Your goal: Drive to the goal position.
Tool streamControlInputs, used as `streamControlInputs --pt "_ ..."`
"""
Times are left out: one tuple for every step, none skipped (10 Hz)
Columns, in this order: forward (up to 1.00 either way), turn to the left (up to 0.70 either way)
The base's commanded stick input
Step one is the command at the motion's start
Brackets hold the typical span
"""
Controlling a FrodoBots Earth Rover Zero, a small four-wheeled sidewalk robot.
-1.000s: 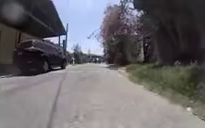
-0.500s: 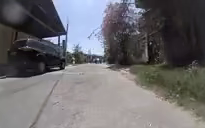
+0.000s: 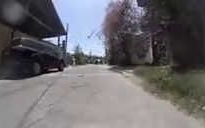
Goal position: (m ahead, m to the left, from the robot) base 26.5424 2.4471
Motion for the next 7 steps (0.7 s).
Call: streamControlInputs --pt "1.0 0.01" --pt "1.0 0.01" --pt "1.0 0.01" --pt "1.0 0.01" --pt "1.0 0.01" --pt "1.0 0.01" --pt "1.0 0.01"
